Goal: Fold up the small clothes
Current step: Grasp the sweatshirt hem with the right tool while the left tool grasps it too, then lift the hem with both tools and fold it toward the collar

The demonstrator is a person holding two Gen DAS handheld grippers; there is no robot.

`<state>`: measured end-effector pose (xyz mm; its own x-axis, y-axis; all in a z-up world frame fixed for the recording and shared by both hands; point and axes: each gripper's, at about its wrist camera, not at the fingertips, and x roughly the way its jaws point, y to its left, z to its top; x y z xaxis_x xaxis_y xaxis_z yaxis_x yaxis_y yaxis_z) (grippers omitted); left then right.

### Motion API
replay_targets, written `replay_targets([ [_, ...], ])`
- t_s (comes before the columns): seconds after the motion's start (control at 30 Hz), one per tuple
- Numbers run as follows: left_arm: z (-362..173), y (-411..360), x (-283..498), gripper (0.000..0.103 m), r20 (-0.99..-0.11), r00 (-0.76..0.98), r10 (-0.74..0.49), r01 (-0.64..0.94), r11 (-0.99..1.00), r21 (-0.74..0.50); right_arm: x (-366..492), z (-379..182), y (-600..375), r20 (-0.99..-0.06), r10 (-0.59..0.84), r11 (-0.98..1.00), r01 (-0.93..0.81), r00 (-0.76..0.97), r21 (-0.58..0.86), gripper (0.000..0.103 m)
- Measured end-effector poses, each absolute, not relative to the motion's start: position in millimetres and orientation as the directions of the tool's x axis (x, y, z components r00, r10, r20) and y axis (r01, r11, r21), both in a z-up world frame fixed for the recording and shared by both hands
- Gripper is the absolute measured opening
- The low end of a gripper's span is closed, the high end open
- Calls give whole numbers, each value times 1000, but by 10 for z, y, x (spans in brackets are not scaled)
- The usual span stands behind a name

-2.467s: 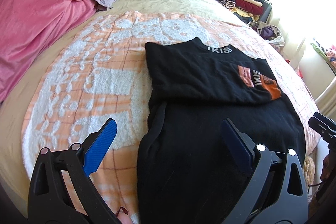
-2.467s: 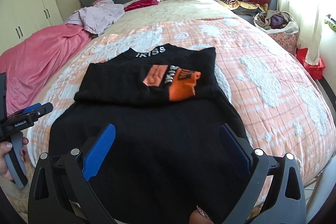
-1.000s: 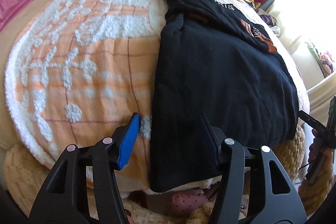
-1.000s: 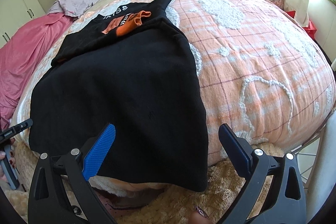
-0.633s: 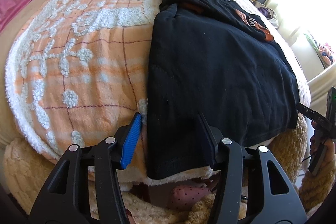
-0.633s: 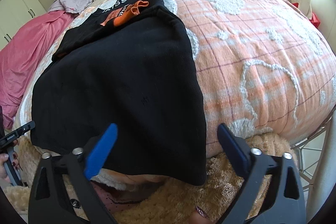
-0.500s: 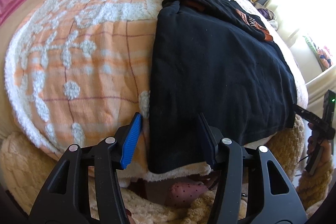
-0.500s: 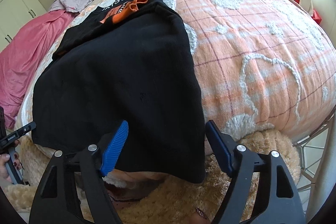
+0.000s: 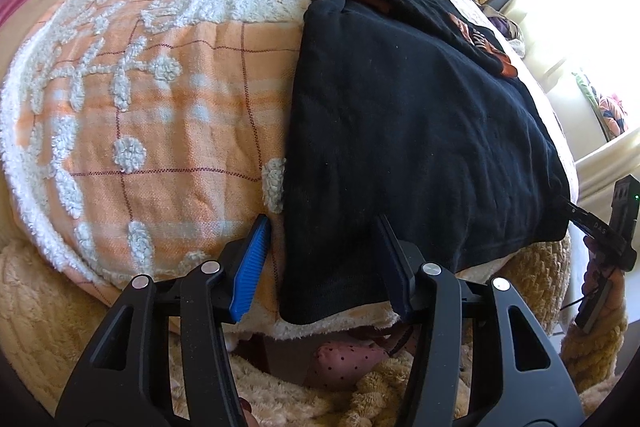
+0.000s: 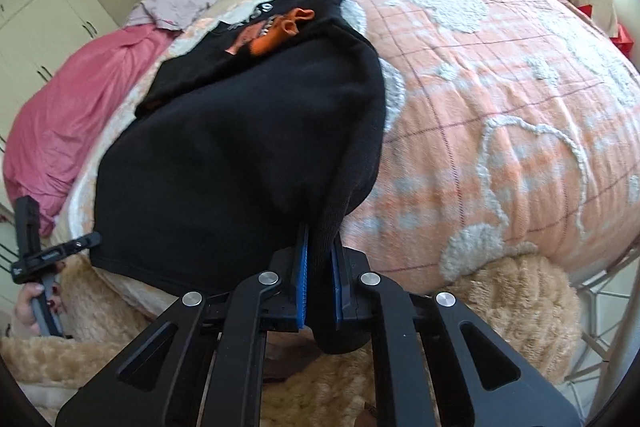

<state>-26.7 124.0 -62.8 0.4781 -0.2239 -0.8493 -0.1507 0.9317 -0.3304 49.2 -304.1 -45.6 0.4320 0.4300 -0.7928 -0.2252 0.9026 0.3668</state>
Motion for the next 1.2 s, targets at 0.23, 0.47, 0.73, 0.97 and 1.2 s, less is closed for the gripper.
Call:
replay_targets([
  [0.23, -581, 1305, -316, 15, -849, 483, -213, -176, 927, -332, 561, -570, -3084, -826, 394, 919, -183, 404, 349, 28],
  [0.47, -605, 1300, -371, 15, -849, 468, -246, -176, 915, -362, 516, -548, -2958, -839, 385, 918, -252, 385, 305, 11],
  [0.73, -543, 1319, -403, 6, -845, 477, -240, -185, 913, -363, 516, -281, -2972, -753, 493, 870, -283, 436, 405, 7],
  [0.97, -242, 1364, -458, 2, -771, 551, -319, -141, 875, -462, 592, -34, -3013, -678, 552, 833, -298, 485, 465, 7],
  [1.2, -25, 1497, -280, 0, -726, 627, -283, -150, 870, -469, 726, 155, -3042, -613, 584, 807, -298, 532, 509, 7],
])
